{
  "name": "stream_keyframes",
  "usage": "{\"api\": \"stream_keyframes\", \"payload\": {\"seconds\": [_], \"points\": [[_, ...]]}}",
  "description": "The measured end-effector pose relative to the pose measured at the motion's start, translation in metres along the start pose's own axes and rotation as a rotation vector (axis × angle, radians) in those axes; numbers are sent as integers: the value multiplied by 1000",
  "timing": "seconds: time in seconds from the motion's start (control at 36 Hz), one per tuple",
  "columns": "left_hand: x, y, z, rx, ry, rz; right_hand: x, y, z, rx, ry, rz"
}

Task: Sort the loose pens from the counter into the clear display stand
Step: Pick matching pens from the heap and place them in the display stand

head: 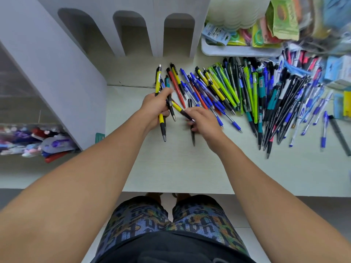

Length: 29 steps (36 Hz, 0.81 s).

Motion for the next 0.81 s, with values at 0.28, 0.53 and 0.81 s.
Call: {"api": "stream_keyframes", "payload": {"seconds": [0.28,0.53,0.81], "points": [[2,-4,-11,-80,47,-150,-14,-33,-31,-121,-378,827],[-1,4,-6,-226,11,-225,4,-39,-37,-169,-320,521],[-4,-12,-24,-67,2,-363,-11,-43,-43,-378,-425,809]]}}
Point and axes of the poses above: each hand's wrist, its own z-axis towards the middle knuckle, its own y-axis out of the back of the hand, x = y × z, the point moved 8 cm from there along z, towards the middle knuckle, and after that the axes turned 7 degrees about -x, right-handed, at the moved point
